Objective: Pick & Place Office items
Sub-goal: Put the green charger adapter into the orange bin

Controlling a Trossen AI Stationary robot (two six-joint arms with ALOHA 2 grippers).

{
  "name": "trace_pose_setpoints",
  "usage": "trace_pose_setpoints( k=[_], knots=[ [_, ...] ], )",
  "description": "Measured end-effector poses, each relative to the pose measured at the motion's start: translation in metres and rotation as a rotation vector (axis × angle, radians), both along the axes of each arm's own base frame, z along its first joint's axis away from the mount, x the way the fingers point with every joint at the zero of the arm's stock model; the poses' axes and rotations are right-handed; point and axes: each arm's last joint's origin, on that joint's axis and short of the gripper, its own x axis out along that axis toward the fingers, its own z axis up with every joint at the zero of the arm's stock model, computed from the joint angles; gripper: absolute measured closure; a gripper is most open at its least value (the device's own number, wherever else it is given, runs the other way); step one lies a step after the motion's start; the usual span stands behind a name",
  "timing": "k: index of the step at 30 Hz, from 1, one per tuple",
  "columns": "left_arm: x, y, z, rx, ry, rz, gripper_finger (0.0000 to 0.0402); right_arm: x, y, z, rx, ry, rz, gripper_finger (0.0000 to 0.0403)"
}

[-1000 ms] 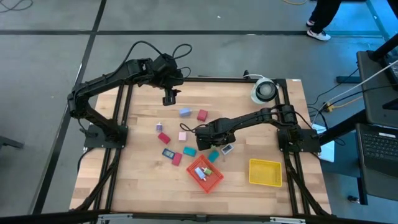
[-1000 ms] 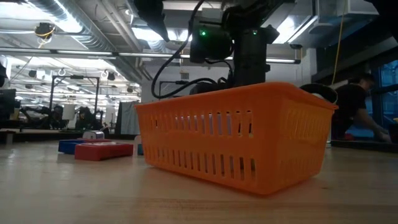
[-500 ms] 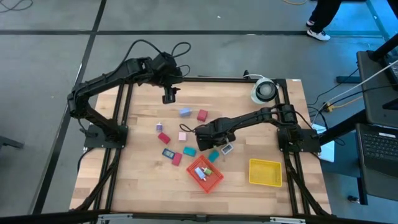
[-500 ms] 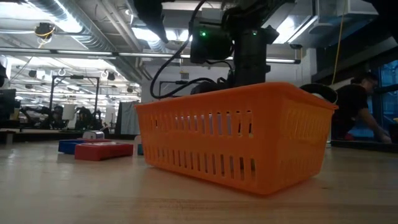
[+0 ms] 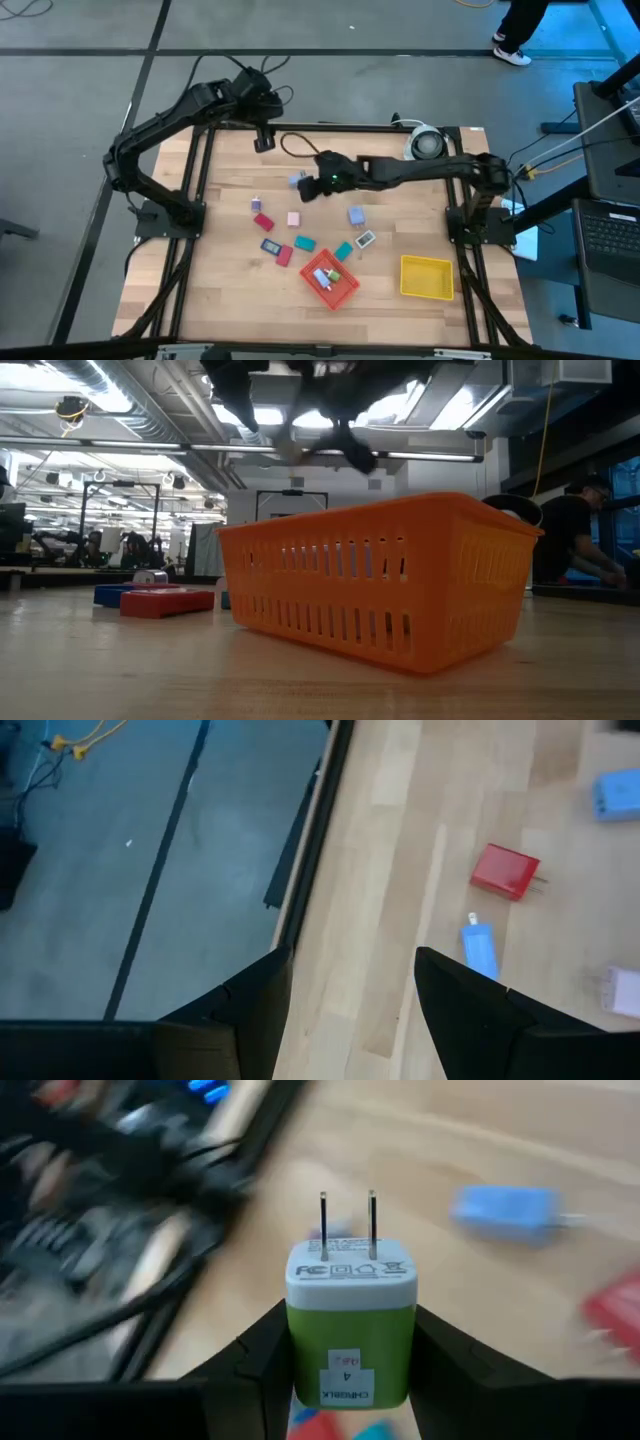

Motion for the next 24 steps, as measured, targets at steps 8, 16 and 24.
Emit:
trace_pose_setpoints(
  k=[8, 16, 24],
  knots=[
    [-0.013, 0.007, 0.006, -0.015, -0.038, 0.031, 0.0194, -0.02, 0.102, 0.01, 0.098, 0.031, 0.321, 0.0257],
    [-0.012, 0.007, 0.006, -0.026, -0.051, 0.015, 0.0194, -0.048, 0.166, -0.027, 0.185, 0.344, 0.343, 0.0257],
    [-0.013, 0.006, 0.006, -0.03, -0.047, 0.015, 0.0194, -0.04, 0.181, -0.073, 0.241, 0.493, 0.33, 0.0257]
  ],
)
